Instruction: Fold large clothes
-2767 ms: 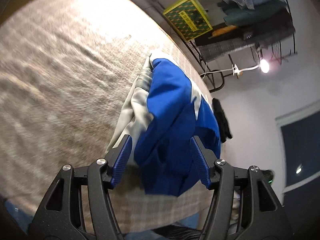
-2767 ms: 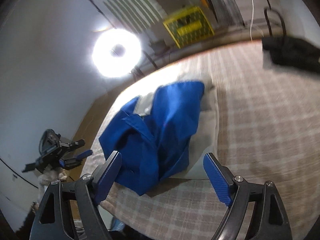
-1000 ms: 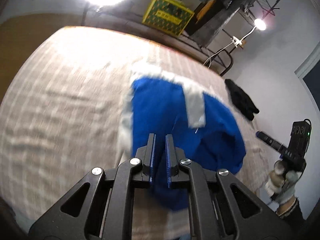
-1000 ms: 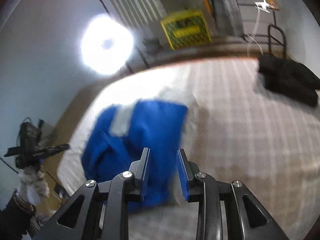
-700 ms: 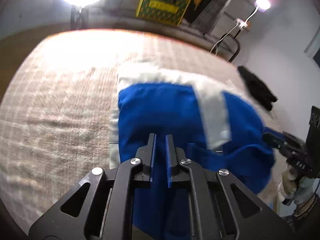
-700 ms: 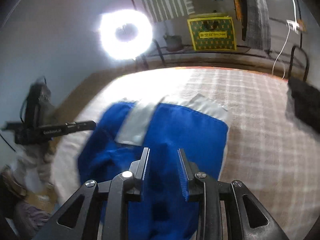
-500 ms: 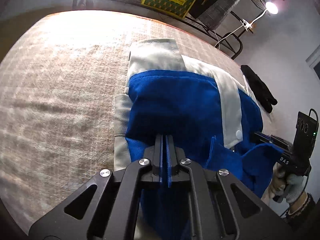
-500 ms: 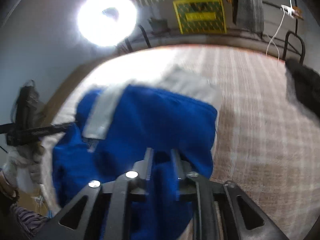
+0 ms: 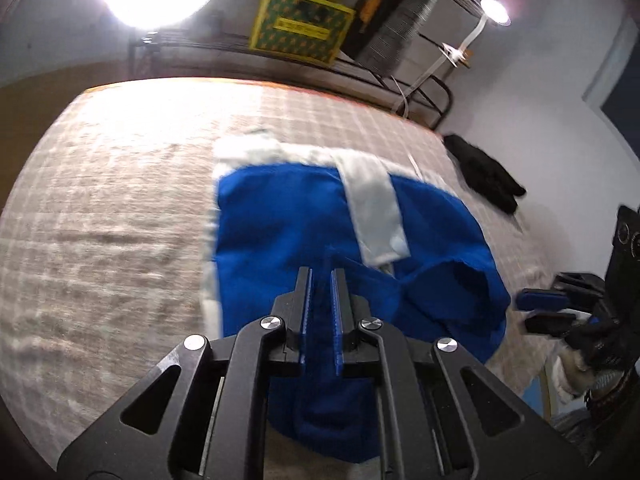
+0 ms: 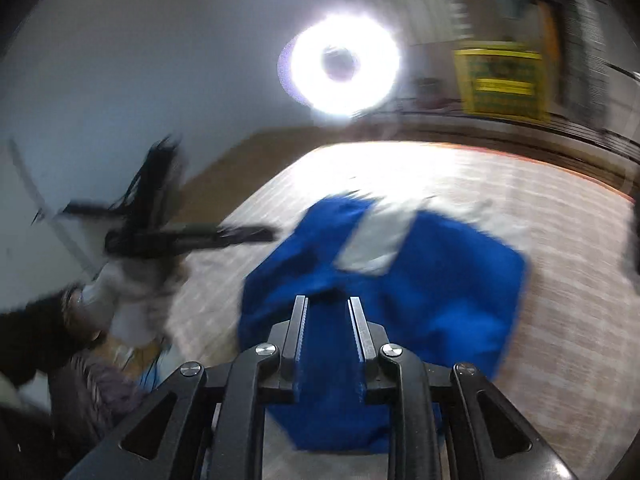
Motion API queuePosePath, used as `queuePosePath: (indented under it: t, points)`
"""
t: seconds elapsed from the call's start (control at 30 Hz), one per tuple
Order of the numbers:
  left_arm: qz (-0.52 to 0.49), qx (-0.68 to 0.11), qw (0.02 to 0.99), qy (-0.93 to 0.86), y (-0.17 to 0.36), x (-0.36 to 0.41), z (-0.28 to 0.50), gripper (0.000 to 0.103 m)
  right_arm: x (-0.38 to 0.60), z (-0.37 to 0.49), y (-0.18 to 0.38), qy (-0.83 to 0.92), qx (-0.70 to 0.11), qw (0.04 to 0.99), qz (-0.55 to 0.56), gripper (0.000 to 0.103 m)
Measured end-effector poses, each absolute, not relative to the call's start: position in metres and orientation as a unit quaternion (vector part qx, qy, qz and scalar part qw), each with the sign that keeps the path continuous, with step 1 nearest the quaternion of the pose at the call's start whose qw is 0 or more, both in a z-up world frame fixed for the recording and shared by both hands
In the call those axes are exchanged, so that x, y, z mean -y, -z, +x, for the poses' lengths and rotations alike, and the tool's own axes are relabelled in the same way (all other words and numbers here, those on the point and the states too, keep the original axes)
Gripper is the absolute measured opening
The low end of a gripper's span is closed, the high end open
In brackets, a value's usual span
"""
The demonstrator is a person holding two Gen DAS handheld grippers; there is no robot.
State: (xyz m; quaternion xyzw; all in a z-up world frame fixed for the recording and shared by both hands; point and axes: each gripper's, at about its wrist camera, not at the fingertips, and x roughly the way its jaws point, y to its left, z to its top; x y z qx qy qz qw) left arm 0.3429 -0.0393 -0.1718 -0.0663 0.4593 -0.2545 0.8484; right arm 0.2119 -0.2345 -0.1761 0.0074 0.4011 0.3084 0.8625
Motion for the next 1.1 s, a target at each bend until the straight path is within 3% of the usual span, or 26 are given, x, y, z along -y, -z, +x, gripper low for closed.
queuePosePath:
  t: [0.3, 0.43, 0.6, 0.7, 0.77, 1.1]
  points:
    - [0.024, -0.475, 0.848, 0.234, 0.214, 0.077, 0.347, 0.006, 0.248, 0.264, 0.220, -0.186, -0.431, 0.883, -0.008, 0.020]
    - [0.032, -0.478, 0.845, 0.238, 0.214, 0.080, 0.349, 0.006, 0.241, 0.275, 0.254, -0.155, -0.472, 0.865, -0.069, 0.016]
    - [0.009, -0.449, 0.859, 0.248, 0.181, 0.074, 0.360, 0.006, 0.251, 0.276, 0.219, -0.172, -0.438, 0.881, -0.059, 0.020]
    - [0.019, -0.426, 0.871, 0.243, 0.164, 0.085, 0.381, 0.016, 0.268, 0.292, 0.197, -0.155, -0.410, 0.898, -0.030, 0.023]
    - [0.018, -0.424, 0.872, 0.244, 0.162, 0.094, 0.395, 0.029, 0.274, 0.305, 0.190, -0.148, -0.400, 0.904, -0.014, 0.025]
    - [0.080, -0.414, 0.880, 0.218, 0.198, 0.127, 0.438, 0.031, 0.251, 0.366, 0.223, -0.135, -0.425, 0.894, -0.046, 0.039]
